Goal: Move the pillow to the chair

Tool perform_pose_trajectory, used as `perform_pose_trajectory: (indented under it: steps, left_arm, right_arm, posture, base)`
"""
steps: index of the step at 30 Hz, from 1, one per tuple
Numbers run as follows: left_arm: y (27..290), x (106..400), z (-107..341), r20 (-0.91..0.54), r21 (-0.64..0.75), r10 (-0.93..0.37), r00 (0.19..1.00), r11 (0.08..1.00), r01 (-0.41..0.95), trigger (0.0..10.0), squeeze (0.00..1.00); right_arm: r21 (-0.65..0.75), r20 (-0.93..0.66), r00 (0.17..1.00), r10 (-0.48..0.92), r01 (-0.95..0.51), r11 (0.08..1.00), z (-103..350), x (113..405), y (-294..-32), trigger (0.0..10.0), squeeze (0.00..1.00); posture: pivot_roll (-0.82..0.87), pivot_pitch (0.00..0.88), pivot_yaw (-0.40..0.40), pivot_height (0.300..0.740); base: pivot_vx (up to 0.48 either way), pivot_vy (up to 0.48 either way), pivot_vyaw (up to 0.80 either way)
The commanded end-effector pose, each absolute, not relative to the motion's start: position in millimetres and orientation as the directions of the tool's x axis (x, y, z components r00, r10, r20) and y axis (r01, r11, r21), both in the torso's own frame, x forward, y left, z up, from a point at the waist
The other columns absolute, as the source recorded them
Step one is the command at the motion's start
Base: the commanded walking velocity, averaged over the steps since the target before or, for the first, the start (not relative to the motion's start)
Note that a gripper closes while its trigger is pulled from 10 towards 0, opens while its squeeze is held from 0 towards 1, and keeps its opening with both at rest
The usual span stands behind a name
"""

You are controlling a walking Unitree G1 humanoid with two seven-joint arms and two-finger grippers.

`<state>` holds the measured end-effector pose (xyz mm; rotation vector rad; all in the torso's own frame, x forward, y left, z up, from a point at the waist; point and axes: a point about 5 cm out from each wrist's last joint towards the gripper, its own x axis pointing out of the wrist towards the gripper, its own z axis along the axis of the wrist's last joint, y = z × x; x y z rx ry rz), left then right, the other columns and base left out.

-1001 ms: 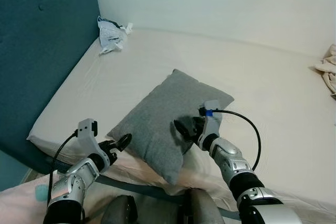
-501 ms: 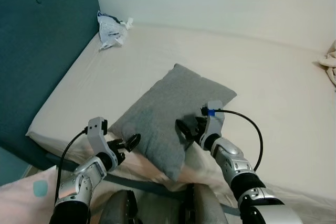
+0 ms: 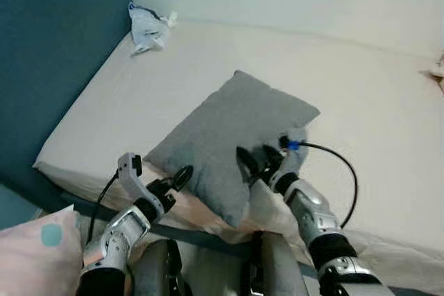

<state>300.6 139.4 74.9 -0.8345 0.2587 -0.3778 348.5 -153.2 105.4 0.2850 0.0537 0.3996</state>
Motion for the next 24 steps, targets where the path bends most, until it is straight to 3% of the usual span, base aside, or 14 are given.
perform_pose_trajectory:
  steps: [1, 4, 7, 13, 16, 20, 24]
  left_arm:
    - [131.5, 296.3, 71.3, -0.072, -0.782, -0.446, 0.892, 0.580, 0.228, 10.0, 0.00]
    - [116.5, 297.5, 71.4, -0.071, -0.784, -0.487, 0.871, 0.567, 0.253, 10.0, 0.00]
    - [103.4, 300.2, 64.6, -0.149, -0.715, -0.497, 0.855, 0.651, 0.254, 10.0, 0.00]
    - [111.2, 308.3, 59.8, -0.220, -0.609, -0.390, 0.894, 0.771, 0.187, 10.0, 0.00]
    - [118.6, 310.9, 58.3, -0.237, -0.576, -0.332, 0.913, 0.805, 0.143, 10.0, 0.00]
    - [121.7, 312.2, 57.0, -0.243, -0.557, -0.292, 0.925, 0.822, 0.113, 10.0, 0.00]
    - [137.6, 314.9, 52.7, -0.289, -0.470, -0.139, 0.947, 0.882, -0.013, 10.0, 0.00]
  right_arm:
    - [0.313, -0.007, 0.926, 0.379, -0.358, 0.880, 100.4, 344.5, -159.3, 10.0, 0.00]
    - [0.303, -0.015, 0.922, 0.387, -0.364, 0.880, 99.3, 343.3, -159.4, 10.0, 0.00]
    - [0.307, -0.009, 0.919, 0.394, -0.372, 0.876, 100.4, 342.0, -156.7, 10.0, 0.00]
    - [0.311, 0.064, 0.920, 0.388, -0.387, 0.868, 117.7, 342.6, -161.0, 10.0, 0.00]
    - [0.334, 0.128, 0.970, 0.209, -0.240, 0.911, 135.4, 351.1, -197.9, 10.0, 0.00]
    - [0.340, 0.117, 0.987, 0.114, -0.148, 0.929, 138.0, 353.3, -219.0, 10.0, 0.00]
    - [0.303, 0.046, 0.999, 0.013, -0.027, 0.953, 132.2, 350.0, -250.0, 10.0, 0.00]
  posture:
    - [0.03, 0.259, -0.021, 0.590]
    - [0.04, 0.260, -0.020, 0.590]
    - [0.04, 0.258, -0.016, 0.590]
    - [0.04, 0.258, -0.009, 0.590]
    - [0.04, 0.257, -0.009, 0.590]
    - [0.03, 0.258, -0.008, 0.590]
    - [0.03, 0.261, -0.003, 0.590]
  base:
    - [0.000, 0.000, 0.00]
    - [0.000, 0.000, 0.00]
    - [0.000, 0.000, 0.00]
    - [0.000, 0.000, 0.00]
    - [0.000, 0.000, 0.00]
    - [0.000, 0.000, 0.00]
    - [0.000, 0.000, 0.00]
